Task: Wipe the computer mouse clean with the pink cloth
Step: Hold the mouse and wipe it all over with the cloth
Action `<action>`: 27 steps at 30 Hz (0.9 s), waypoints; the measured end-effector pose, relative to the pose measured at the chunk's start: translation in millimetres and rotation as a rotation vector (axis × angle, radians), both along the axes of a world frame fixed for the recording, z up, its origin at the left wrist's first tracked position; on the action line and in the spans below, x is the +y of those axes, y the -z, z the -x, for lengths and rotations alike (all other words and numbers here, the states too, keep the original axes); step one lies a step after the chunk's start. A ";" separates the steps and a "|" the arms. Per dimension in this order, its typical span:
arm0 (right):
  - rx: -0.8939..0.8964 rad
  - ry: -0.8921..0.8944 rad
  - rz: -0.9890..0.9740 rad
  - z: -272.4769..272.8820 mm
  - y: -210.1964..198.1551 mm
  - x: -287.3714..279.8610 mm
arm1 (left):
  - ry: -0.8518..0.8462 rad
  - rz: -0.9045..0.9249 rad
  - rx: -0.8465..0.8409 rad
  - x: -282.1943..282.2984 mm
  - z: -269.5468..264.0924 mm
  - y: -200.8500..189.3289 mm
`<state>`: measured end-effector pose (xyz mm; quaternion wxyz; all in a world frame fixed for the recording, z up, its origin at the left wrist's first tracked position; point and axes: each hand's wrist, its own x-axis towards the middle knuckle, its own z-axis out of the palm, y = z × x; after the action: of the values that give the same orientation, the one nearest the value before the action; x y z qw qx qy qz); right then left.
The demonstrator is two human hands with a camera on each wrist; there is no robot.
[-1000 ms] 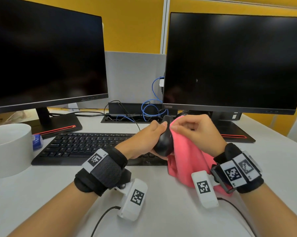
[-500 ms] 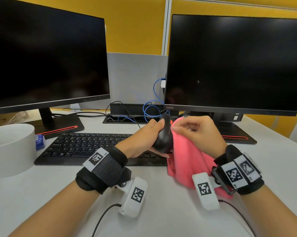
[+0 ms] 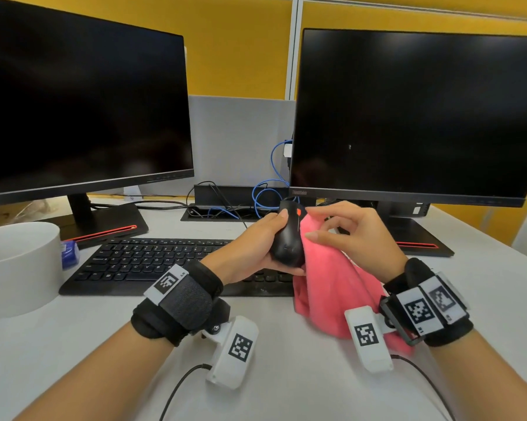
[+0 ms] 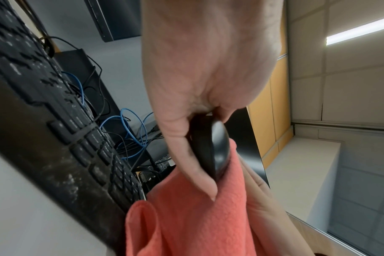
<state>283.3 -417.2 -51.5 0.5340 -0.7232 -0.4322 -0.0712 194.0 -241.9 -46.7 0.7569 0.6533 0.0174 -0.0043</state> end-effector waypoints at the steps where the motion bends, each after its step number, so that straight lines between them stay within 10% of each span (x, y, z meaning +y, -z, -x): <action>1: -0.004 0.015 0.017 -0.8 0.5 -0.5 | 0.006 0.000 -0.004 0.0 0.1 -0.2; 27: -0.007 -0.081 0.025 8.8 0.5 10.1 | -0.105 0.143 -0.054 -0.9 -9.1 4.7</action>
<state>274.5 -407.1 -52.0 0.5257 -0.7115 -0.4638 -0.0467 203.1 -242.8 -51.4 0.8009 0.5957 0.0308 0.0519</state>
